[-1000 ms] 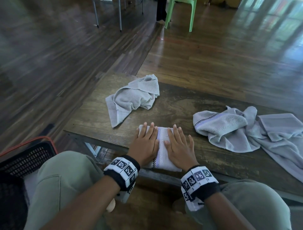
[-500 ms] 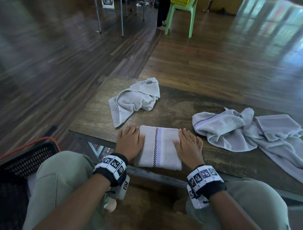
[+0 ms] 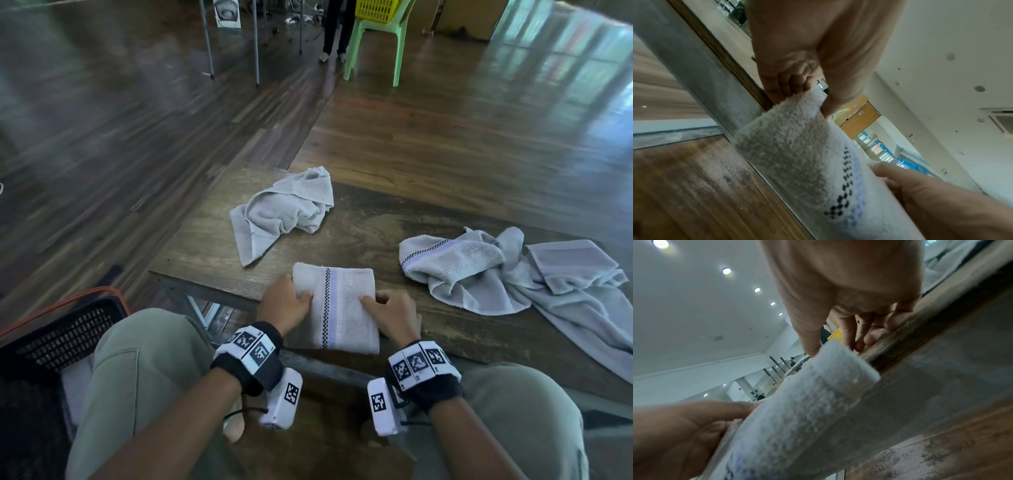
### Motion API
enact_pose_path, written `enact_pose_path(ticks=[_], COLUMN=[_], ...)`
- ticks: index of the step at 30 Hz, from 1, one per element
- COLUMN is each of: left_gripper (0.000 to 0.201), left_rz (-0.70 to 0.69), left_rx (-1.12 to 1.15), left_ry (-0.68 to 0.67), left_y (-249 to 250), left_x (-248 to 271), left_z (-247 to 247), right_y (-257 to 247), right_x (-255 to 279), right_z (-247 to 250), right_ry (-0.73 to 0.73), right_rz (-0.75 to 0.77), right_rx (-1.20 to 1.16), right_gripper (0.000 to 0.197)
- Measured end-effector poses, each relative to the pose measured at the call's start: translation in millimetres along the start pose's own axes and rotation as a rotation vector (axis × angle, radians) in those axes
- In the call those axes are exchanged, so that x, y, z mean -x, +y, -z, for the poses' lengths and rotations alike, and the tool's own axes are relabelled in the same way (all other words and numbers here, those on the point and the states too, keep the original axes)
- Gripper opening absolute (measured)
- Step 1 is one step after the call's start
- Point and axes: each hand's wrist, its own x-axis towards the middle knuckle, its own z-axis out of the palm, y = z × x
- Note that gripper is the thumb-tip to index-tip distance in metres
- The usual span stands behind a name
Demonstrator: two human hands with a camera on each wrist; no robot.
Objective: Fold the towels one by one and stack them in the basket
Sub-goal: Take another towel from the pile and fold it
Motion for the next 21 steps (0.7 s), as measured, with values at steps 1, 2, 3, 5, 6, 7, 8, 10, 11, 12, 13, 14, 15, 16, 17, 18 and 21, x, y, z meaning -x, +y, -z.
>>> enact_pose_path(ticks=[1,2,3,5,6,7,8,10,11,12,13,14,15,16,17,18,21], left_gripper=[0.035,0.034,0.033,0.030,0.029,0.029,0.029,0.032,0.032,0.031,0.030,0.030,0.030,0.031,0.032,0.033,0.035], left_rz=[0.010,0.025,0.046,0.104,0.140,0.171,0.189,0.202,0.208,0.213,0.216,0.216,0.216,0.218,0.217,0.210,0.155], left_rx=[0.028,0.067,0.117,0.233,0.285,0.328,0.366,0.440,0.474,0.501,0.519,0.531,0.539,0.547,0.553,0.553,0.547], left_ry=[-0.003,-0.009,-0.014,-0.019,-0.020,-0.019,-0.016,-0.010,-0.014,-0.023,-0.034,-0.041,-0.047,-0.050,-0.050,-0.045,-0.021], left_y=[1,2,2,1,1,1,1,3,5,7,8,9,10,11,12,14,24], left_x=[0,1,2,4,6,8,10,15,18,22,25,29,32,36,40,44,59], left_z=[0,0,0,-1,-1,0,0,1,2,3,4,5,6,6,8,9,19], right_y=[-1,-2,-3,-4,-4,-7,-9,-15,-17,-19,-21,-23,-21,-18,-17,-14,-9], right_x=[1,1,2,2,2,5,7,12,15,18,23,28,31,34,39,44,54], right_z=[0,0,0,-1,0,1,3,7,10,14,17,20,21,21,24,26,35], right_ry=[-0.003,-0.012,-0.025,-0.037,-0.051,-0.074,-0.101,-0.137,-0.148,-0.151,-0.157,-0.167,-0.193,-0.218,-0.248,-0.267,-0.316], right_rz=[-0.023,-0.038,-0.046,-0.054,-0.056,-0.054,-0.043,-0.016,-0.014,-0.021,-0.036,-0.058,-0.090,-0.135,-0.190,-0.241,-0.271], right_rx=[-0.028,-0.039,-0.044,-0.058,-0.070,-0.102,-0.146,-0.248,-0.296,-0.338,-0.371,-0.417,-0.457,-0.497,-0.535,-0.563,-0.558], right_gripper=[0.038,0.040,0.043,0.045,0.045,0.043,0.040,0.029,0.022,0.017,0.014,0.013,0.012,0.015,0.021,0.028,0.037])
